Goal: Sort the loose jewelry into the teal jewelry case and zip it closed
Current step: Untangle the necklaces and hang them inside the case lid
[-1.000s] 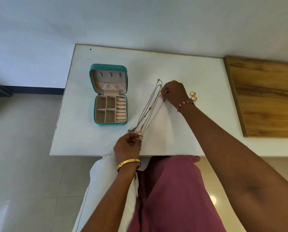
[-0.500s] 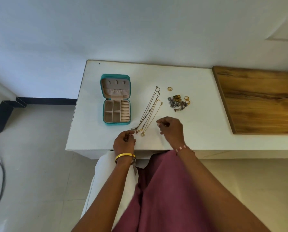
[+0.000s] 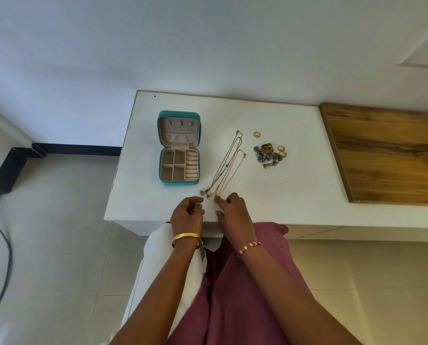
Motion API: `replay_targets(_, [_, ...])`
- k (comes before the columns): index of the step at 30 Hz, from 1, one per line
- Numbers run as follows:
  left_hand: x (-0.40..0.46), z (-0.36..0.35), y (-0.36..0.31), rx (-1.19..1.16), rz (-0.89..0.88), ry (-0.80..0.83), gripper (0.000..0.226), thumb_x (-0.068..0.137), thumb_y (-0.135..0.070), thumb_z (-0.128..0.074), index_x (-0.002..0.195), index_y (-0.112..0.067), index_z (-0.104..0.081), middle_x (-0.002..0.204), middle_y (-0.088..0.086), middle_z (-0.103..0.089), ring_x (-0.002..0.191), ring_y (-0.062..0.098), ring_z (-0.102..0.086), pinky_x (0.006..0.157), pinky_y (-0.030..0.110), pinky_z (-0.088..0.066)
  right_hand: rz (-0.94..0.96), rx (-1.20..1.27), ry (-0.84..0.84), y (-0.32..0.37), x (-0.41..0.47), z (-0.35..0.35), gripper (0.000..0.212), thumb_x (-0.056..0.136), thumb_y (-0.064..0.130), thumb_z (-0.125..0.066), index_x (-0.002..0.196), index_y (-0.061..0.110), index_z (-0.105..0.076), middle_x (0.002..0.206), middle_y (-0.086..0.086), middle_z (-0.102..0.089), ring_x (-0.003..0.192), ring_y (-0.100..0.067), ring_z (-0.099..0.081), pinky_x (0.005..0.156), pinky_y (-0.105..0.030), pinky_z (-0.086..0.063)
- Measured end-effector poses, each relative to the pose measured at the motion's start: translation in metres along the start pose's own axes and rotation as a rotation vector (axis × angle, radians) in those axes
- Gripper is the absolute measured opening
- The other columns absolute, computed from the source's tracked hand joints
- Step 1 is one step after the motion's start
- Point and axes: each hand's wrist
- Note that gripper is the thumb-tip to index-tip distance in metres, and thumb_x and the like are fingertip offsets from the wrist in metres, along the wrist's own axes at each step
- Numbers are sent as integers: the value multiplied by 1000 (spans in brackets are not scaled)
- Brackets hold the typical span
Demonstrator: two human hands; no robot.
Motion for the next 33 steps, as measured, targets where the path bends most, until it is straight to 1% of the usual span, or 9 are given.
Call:
replay_targets(5, [0,-5,2,48,-26,34,20,90,-6,-49,103,-8,-63,106,11,-66,81,17,-59,86,32,-50,21,-84,10,-1,-3,-2,45,95,14,-42,140,15,-35,124,-12,-41,115,-24,-38,88,-27,-40])
replay_targets(9, [-1,-5,3,71,-35,41,20,90,-6,-50,104,-8,-63,107,11,-66,82,17,-60,87,32,-50,31,-49,-13,-3,-7,-3,41,95,13,-41,136,15,-42,118,-13,-46,109,-25,-42,86,-28,-41])
replay_targets(13, [-1,-6,2,97,-42,62,20,89,-7,-51,104,-10,-64,109,10,-66,92,22,-62,92,35,-50,-7,-18,-75,-7,-6,-1,43,94,12,-40,138,15,-39,119,-13,-48,110,-25,-44,90,-30,-41])
replay_targets(16, [-5,-9,2,169,-105,91,21,89,-7,-51,105,-11,-64,112,9,-65,101,21,-61,94,26,-44,-34,-30,-118,-12,-1,1,46,92,6,-40,138,14,-39,116,-16,-49,106,-28,-45,86,-33,-41])
replay_targets(21, [-13,-14,3,313,-262,164,30,89,-4,-48,116,-10,-60,120,8,-62,113,20,-56,99,23,-38,9,-144,-183,-24,11,1,63,67,-12,-58,127,7,-53,89,-24,-55,76,-39,-54,61,-37,-44])
replay_targets(25, [-13,-18,2,414,-312,184,35,91,-5,-45,124,-11,-54,129,8,-56,122,20,-49,104,23,-32,6,-330,-219,-29,19,1,68,48,-3,-72,113,13,-64,80,-18,-59,65,-33,-58,54,-31,-47])
replay_targets(27, [-14,-21,2,472,-342,214,37,91,-6,-44,127,-11,-51,132,8,-54,124,20,-47,105,21,-29,-7,-338,-235,-31,18,-1,63,50,-3,-70,111,12,-66,80,-18,-59,66,-34,-58,55,-31,-48])
replay_targets(30, [-16,-23,4,540,-388,275,39,89,-6,-47,128,-8,-49,132,12,-53,124,23,-46,106,24,-30,-11,-269,-243,-34,18,0,56,60,-5,-52,112,10,-65,82,-21,-58,68,-37,-57,55,-33,-46])
replay_targets(33, [-17,-23,7,542,-410,270,38,89,-5,-46,126,-7,-50,130,13,-54,124,24,-47,106,25,-30,-49,-121,-202,-37,21,4,50,83,-3,-43,129,12,-51,100,-23,-53,89,-38,-51,69,-38,-41])
Point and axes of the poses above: each hand's wrist, its own x-axis towards the middle knuckle, its own z-axis out of the back of the hand, y = z × x
